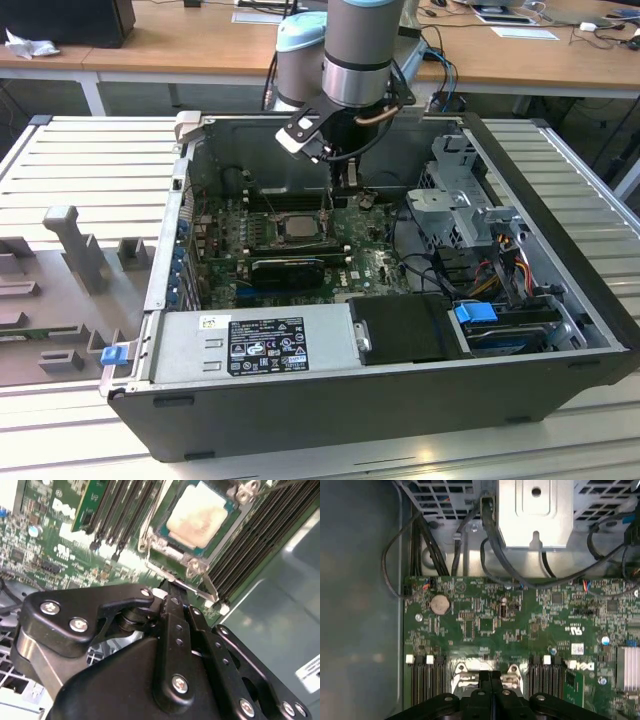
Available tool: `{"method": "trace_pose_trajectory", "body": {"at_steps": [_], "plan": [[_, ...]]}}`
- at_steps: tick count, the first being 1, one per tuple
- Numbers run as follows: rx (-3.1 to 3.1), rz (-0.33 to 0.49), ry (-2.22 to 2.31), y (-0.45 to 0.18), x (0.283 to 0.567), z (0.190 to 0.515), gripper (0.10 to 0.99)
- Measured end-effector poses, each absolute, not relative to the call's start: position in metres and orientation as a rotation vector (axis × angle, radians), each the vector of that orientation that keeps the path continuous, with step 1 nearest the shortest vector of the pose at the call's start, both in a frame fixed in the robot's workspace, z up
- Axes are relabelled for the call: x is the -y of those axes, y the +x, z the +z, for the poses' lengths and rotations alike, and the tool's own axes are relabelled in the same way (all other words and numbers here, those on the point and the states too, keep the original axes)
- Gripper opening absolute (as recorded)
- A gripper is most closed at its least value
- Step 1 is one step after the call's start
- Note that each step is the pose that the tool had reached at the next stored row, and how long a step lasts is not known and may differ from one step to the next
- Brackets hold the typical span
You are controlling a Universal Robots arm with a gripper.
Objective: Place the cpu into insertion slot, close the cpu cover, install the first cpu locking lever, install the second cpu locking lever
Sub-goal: 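Close the cpu cover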
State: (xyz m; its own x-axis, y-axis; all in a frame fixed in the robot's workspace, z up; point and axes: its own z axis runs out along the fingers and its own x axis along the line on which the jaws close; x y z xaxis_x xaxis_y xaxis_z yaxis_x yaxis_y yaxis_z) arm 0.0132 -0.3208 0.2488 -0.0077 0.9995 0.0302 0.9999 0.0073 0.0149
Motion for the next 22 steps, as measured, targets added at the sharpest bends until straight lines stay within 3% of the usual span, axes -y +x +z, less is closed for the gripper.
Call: {"method": "trace_pose_trajectory", "body": {"at_steps": [22], "plan": [[2.222, -0.050, -2.205, 0.0018, 0.3208, 0.2488, 0.106]]}}
